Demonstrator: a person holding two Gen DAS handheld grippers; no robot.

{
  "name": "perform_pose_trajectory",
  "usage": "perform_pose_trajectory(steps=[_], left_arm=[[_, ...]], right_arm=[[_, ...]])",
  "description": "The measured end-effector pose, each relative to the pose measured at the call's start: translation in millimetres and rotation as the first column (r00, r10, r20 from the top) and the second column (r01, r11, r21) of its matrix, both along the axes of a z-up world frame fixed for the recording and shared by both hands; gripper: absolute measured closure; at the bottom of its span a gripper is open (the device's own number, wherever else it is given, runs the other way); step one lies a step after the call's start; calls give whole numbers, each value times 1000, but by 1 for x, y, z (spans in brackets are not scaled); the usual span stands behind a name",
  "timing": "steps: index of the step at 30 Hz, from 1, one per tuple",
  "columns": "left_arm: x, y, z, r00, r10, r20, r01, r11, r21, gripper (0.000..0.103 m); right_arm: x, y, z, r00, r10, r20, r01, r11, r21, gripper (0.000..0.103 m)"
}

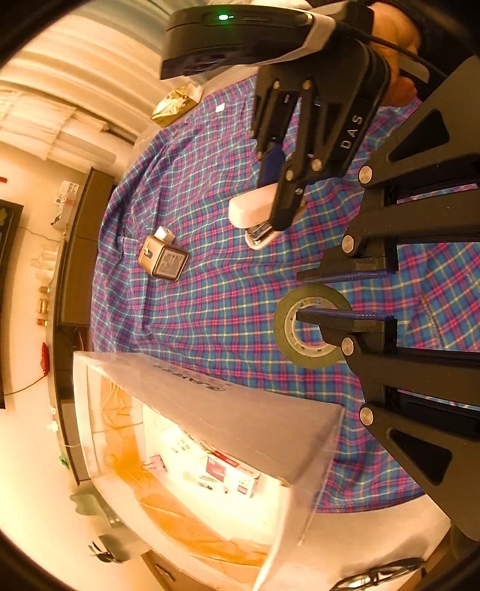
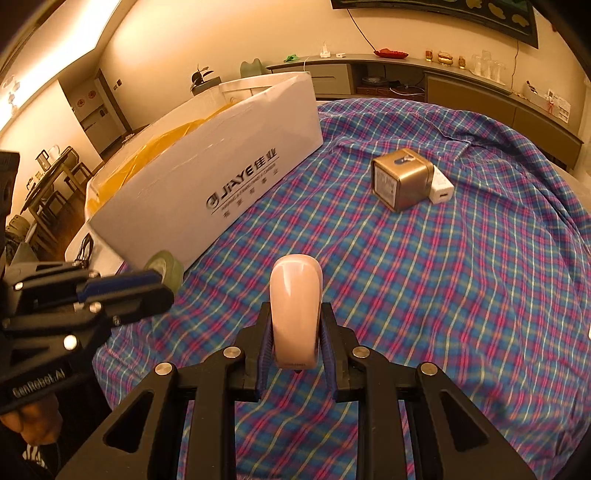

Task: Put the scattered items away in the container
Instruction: 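Grasp the green tape roll with the left tool while the right tool holds the stapler, then carry the tape roll and stapler over the white box with both tools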

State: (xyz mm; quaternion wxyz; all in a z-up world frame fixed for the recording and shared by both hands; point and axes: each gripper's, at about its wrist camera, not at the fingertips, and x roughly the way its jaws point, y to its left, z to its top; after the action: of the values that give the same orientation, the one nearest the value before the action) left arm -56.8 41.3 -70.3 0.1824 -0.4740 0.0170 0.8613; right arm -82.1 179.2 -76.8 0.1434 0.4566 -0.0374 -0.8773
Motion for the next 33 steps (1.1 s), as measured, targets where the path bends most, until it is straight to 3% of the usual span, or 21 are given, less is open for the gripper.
perform_pose_trajectory(steps=[14, 33], left_arm=[[33, -17, 19, 999, 11, -40, -10, 1000, 22, 89], [59, -52, 54, 994, 46, -103, -35, 993, 110, 89]], right_arm=[[49, -33, 20, 999, 24, -47, -23, 1000, 5, 78], [69, -66, 66, 990, 83, -111, -82, 997, 8, 78]])
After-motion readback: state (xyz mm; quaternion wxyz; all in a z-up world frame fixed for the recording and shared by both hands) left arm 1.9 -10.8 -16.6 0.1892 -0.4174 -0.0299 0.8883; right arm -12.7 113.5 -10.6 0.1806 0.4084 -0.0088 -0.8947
